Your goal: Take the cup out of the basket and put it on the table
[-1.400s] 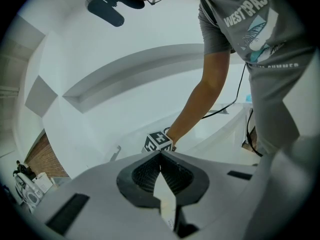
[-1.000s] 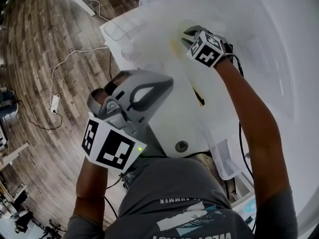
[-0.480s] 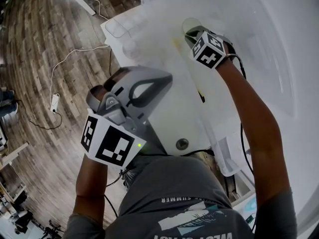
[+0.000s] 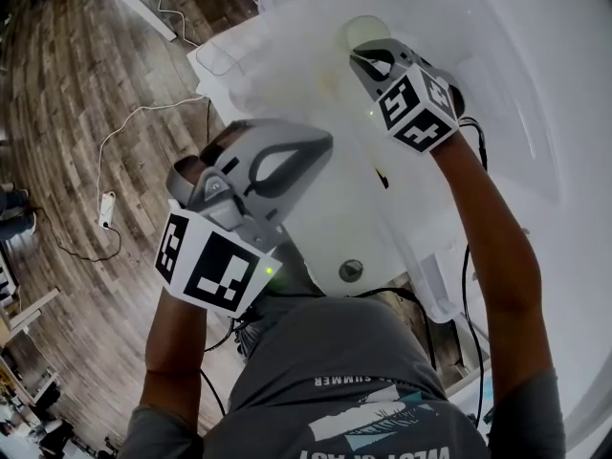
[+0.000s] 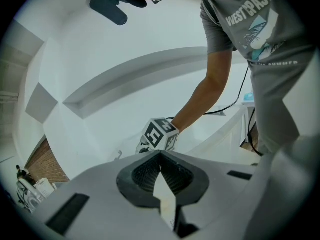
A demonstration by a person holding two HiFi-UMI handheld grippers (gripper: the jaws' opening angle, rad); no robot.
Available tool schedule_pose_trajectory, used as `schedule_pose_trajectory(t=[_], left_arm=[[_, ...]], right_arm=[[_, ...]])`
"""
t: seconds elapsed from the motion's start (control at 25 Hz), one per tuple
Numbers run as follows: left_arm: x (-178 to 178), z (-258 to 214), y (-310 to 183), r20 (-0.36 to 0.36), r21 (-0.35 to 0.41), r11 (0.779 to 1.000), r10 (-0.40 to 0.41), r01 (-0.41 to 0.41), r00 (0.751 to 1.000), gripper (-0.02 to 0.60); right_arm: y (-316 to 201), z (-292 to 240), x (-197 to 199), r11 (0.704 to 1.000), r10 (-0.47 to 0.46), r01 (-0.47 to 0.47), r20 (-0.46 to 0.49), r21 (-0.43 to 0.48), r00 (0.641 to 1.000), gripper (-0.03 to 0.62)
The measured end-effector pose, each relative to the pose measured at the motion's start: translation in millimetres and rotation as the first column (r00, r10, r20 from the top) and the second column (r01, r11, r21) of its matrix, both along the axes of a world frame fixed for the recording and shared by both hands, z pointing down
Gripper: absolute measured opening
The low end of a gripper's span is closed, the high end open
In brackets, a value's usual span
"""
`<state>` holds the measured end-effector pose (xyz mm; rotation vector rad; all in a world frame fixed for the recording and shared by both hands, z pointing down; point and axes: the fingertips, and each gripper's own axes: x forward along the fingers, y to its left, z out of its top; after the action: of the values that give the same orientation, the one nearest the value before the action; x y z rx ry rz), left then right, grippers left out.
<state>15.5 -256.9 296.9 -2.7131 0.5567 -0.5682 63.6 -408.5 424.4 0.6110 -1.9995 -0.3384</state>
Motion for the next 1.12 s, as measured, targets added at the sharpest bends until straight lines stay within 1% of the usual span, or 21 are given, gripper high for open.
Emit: schedule_pose_trajectory(t=[0.24, 0.52, 0.88, 1.12], left_arm=[[1, -3, 0, 0.007, 0.017, 1.000, 0.025, -0.025, 1.000, 0.011], [0, -6, 0, 0.007, 0.031, 0.998, 0.049, -0.049, 0.999, 0.011], [-1, -10, 2, -0.002, 0.052, 0.995, 0.089, -0.089, 0.996, 0.011], [2, -16, 11, 0.004, 0.070, 0.993, 0.099, -0.099, 0.995, 0.011]], right_arm=[[18, -54, -4, 0.996, 0.003, -0.009, 0.066, 0.088, 0.998, 0.031], [41, -109, -4, 0.983, 0.034, -0.061, 0.159, 0.171, 0.987, 0.031], [79, -161, -7, 0.961, 0.019, -0.066, 0.173, 0.269, 0.985, 0.031], [110, -188, -5, 0.950, 0.022, -0.082, 0.195, 0.302, 0.980, 0.031]])
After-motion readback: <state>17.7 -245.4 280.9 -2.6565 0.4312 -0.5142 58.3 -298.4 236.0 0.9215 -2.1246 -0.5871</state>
